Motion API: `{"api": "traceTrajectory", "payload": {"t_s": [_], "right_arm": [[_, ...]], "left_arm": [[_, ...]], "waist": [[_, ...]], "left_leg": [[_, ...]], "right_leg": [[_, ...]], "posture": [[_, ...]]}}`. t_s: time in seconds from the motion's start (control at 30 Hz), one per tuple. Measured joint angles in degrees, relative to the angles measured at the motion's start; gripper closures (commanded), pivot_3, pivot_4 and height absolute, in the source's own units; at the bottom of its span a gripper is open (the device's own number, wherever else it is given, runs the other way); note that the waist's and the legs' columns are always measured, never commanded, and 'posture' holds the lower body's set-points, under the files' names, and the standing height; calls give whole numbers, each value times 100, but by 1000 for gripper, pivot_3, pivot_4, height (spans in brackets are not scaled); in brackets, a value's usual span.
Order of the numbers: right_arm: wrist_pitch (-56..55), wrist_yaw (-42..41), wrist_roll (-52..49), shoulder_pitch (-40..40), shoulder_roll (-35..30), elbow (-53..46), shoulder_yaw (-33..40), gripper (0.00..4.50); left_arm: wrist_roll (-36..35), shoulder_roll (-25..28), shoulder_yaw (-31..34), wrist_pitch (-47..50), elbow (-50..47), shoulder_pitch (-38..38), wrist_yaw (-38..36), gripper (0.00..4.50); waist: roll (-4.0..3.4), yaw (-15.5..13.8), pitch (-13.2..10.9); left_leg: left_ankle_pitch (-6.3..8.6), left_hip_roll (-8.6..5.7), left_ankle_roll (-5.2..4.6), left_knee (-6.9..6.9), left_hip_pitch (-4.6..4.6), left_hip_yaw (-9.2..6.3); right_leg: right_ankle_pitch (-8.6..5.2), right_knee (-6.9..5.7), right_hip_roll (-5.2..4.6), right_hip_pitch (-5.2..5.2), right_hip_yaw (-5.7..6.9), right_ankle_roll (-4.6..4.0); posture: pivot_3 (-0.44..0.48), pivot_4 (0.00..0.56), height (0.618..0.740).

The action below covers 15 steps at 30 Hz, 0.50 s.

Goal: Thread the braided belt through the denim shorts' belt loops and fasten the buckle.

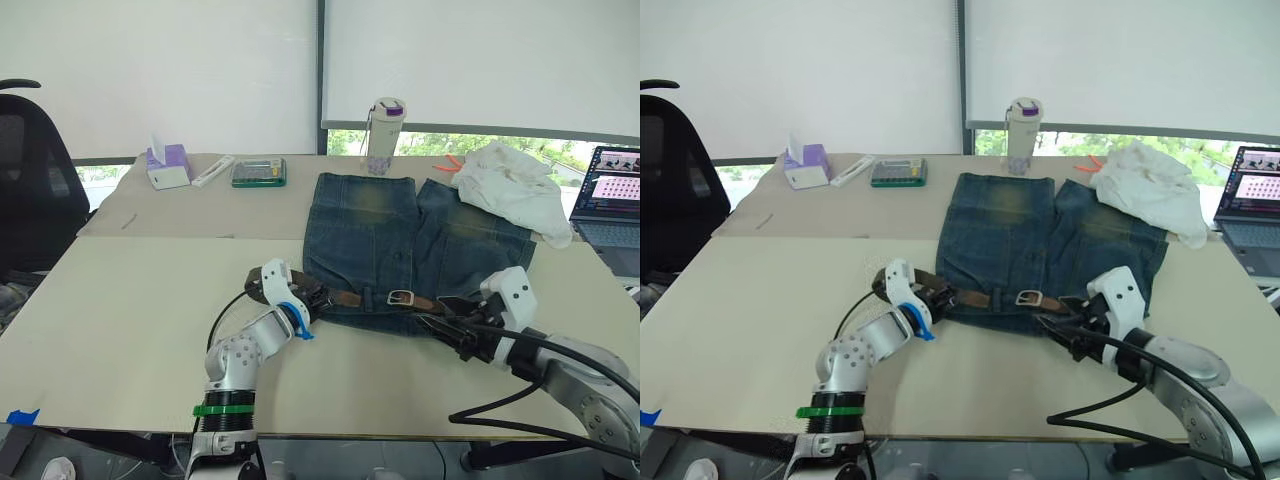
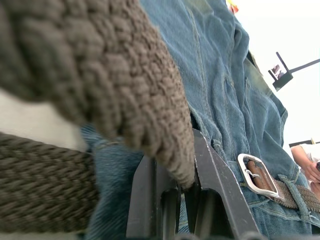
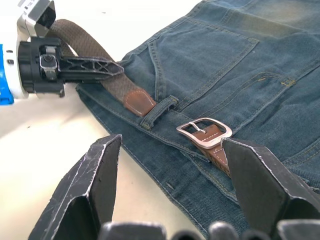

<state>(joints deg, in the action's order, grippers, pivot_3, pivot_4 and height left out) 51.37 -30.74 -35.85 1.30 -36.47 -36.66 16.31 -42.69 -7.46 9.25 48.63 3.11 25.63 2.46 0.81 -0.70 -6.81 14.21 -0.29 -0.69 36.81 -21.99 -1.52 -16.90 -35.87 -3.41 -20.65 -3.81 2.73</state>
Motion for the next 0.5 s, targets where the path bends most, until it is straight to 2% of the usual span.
{"api": "traceTrajectory", "payload": {"t_s": [0.23,0.5], "right_arm": [[12,240,-97,85,244,-1,-72,970],[535,1015,-367,635,1244,410,-558,970]], "left_arm": [[151,-231,-37,-134,453,308,-29,4500],[331,-244,-208,-383,943,437,-218,4500]], "waist": [[0,12,0],[-5,19,3]], "left_leg": [[0,0,0,0,2,0],[0,0,0,0,3,-1]], "right_leg": [[0,0,4,0,0,0],[0,-2,1,-2,-1,0]], "posture": [[0,150,740],[0,150,740]]}}
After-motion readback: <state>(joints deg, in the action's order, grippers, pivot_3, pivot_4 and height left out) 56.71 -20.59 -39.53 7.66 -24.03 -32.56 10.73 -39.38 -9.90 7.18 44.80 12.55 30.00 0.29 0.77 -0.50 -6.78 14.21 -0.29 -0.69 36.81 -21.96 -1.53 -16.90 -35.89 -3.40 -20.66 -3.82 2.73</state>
